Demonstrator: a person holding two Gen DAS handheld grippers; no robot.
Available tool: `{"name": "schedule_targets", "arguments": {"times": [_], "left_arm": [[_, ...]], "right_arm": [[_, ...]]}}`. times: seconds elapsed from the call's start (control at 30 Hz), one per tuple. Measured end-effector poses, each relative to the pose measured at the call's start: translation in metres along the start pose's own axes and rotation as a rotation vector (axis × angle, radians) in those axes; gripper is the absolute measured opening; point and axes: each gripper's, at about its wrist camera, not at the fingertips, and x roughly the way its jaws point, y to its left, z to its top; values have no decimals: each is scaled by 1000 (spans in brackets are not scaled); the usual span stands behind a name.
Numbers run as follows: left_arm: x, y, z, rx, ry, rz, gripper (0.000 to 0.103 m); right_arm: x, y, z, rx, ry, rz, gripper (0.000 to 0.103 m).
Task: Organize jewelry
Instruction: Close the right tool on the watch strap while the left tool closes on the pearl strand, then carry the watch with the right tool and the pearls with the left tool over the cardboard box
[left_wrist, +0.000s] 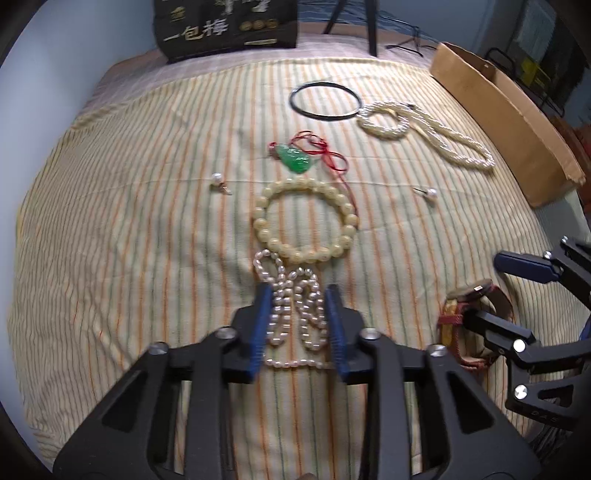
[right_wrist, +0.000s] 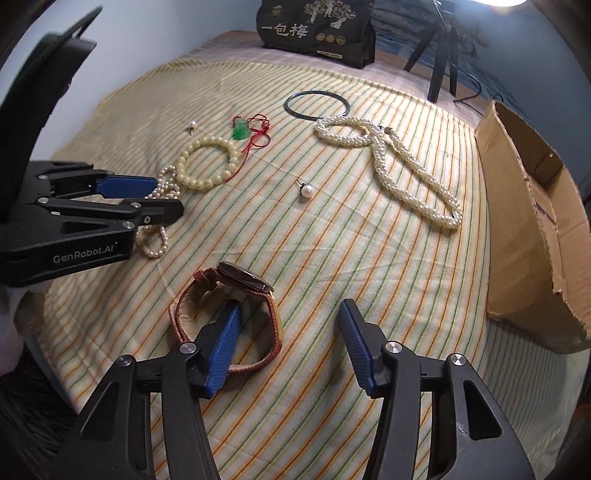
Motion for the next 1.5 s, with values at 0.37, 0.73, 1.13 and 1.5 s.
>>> {"name": "schedule_targets", "arguments": {"times": [0.37,0.73,1.13,1.5], "left_arm": [[-7,16,-4,-84,-10,-61,6],[-31,32,-4,-154,-73,-102,2],[-75,47,4,-217,-188,-163,2],[-111,33,23,-216,-272,-224,2]], "right_arm": [[-2,-1,0,2,-17,1,9],[-22,-13,-3,46,-64,23,7],[-47,-30,2,100,-140,11,7],[-79,-59,10,153,-217,-24,7]]}}
